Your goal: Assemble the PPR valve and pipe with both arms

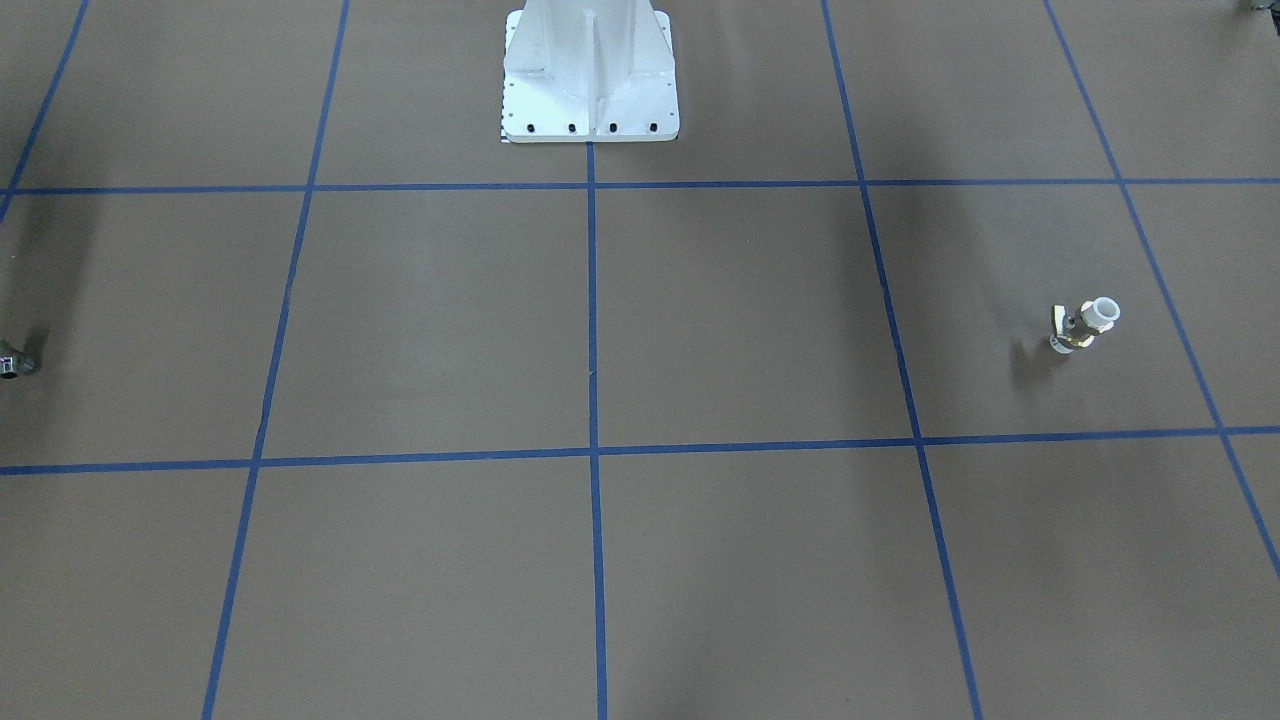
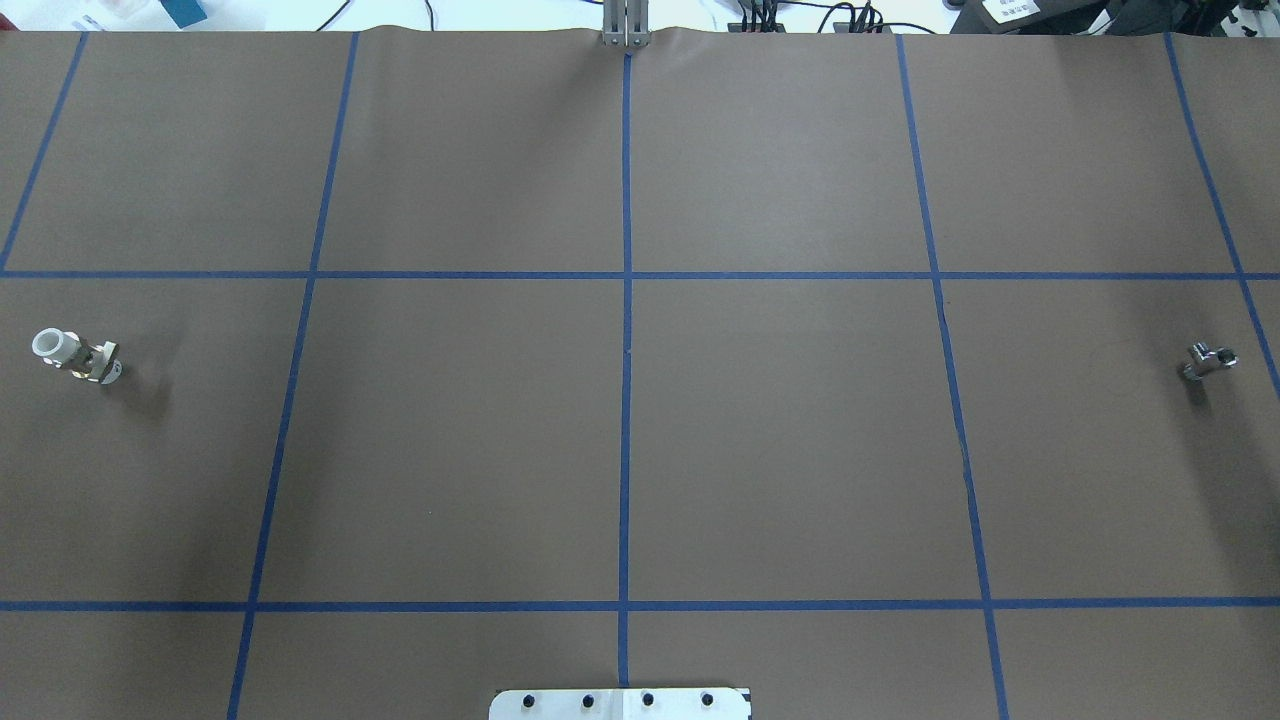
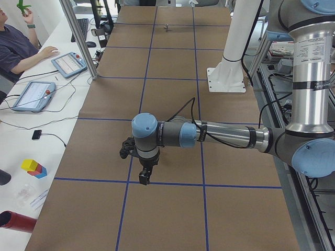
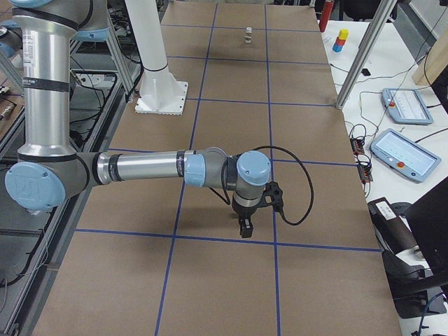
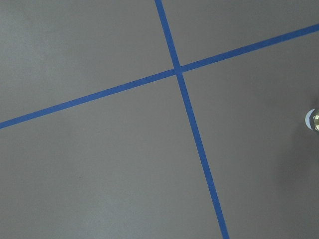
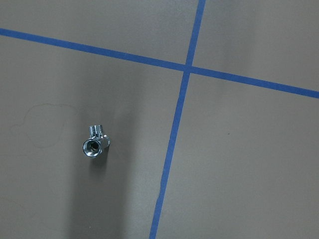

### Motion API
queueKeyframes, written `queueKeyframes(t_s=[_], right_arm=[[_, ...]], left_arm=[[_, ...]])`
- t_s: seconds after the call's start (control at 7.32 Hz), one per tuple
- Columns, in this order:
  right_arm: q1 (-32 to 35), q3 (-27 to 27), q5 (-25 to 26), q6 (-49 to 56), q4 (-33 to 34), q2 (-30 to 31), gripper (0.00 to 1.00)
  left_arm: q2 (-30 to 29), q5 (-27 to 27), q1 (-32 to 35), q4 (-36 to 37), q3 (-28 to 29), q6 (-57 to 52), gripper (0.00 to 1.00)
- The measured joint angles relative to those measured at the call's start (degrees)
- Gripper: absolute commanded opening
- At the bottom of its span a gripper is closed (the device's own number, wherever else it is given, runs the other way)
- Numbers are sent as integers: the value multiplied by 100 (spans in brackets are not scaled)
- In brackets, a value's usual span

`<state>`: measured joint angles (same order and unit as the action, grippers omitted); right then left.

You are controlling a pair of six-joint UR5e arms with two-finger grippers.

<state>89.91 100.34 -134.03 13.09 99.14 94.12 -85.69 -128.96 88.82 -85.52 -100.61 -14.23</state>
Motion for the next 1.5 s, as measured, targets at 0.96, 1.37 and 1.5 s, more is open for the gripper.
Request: queueKeyframes(t_s=[0.96, 1.37, 1.5], right_arm=[[0, 27, -2, 0, 0, 1, 99], [0, 49, -15, 0, 0, 3, 99], [0, 52, -28, 0, 0, 5, 99]], left_arm=[[75, -42, 22, 17, 5, -27, 100], [83, -91, 13, 35, -72, -9, 100], [52, -134, 10, 3, -148, 15, 100]])
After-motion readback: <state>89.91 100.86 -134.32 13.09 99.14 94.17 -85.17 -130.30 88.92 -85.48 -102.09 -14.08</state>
